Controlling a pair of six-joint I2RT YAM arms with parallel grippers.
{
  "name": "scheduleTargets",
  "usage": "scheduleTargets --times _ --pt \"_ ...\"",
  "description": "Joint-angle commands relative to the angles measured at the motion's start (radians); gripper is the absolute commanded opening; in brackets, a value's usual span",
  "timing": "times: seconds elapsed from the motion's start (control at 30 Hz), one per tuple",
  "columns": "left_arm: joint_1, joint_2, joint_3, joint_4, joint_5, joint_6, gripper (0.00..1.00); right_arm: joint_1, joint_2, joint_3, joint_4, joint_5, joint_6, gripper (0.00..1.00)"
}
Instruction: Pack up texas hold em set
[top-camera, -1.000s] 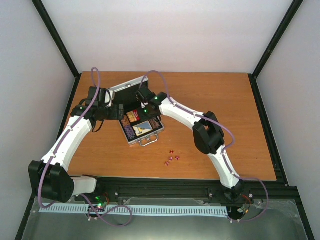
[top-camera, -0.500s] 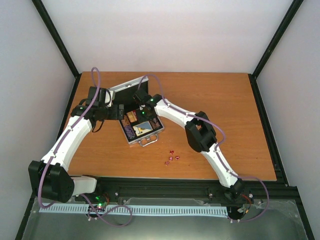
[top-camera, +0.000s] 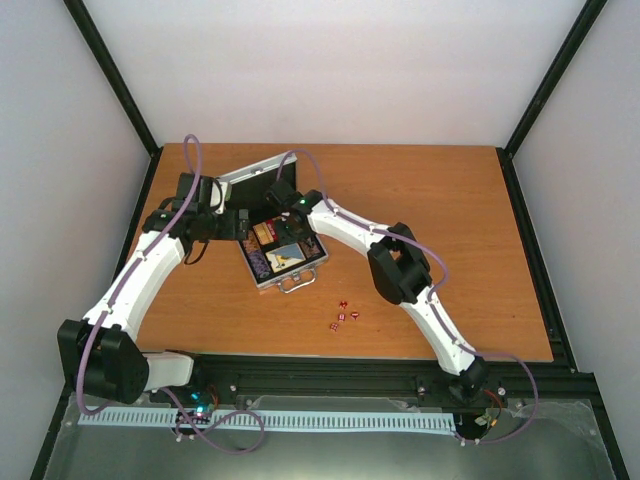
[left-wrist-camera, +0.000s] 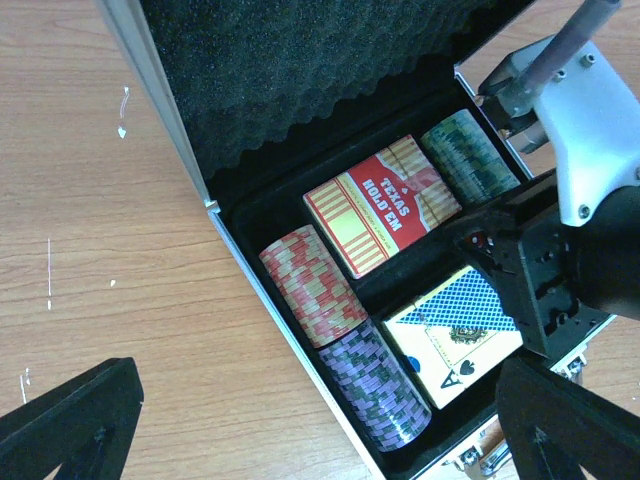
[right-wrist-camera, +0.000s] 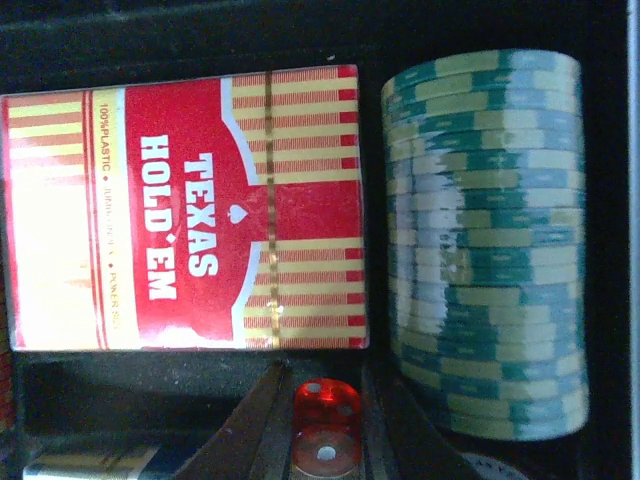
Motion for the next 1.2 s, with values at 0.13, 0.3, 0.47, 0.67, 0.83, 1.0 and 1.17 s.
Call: scheduleTargets --times 0.13,0.3,0.47,0.67,0.83,1.0,1.17 --pt "0.007 0.003 0.039 0.005 0.01 0.015 1.0 -0.002 0.027 0.02 -0.012 0.007 0.001 0.27" --pt "0.007 -0.001 0.032 0.007 0.011 0.017 1.0 -0.002 -0.011 0.019 -0.001 -0.004 -0.011 0.35" --pt "0.007 0.003 0.035 0.007 0.009 0.017 1.0 -0.001 -0.068 0.02 -0.005 -0.008 -0.02 0.35" --pt "0.006 0.007 0.049 0.003 0.009 0.014 1.0 0.02 -0.188 -0.024 -0.054 0.012 -0.02 0.4" --pt "0.007 0.011 0.052 0.002 0.01 0.011 1.0 0.053 -0.317 -0.225 -0.11 0.062 -0.012 0.5" --pt "0.007 0.008 0.051 0.002 0.01 0.009 1.0 0.08 -0.508 -0.548 -0.102 0.059 0.039 0.59" --pt "0.007 0.013 0.047 0.005 0.002 0.012 1.0 0.109 -0.638 -0.795 -0.062 0.016 0.106 0.59"
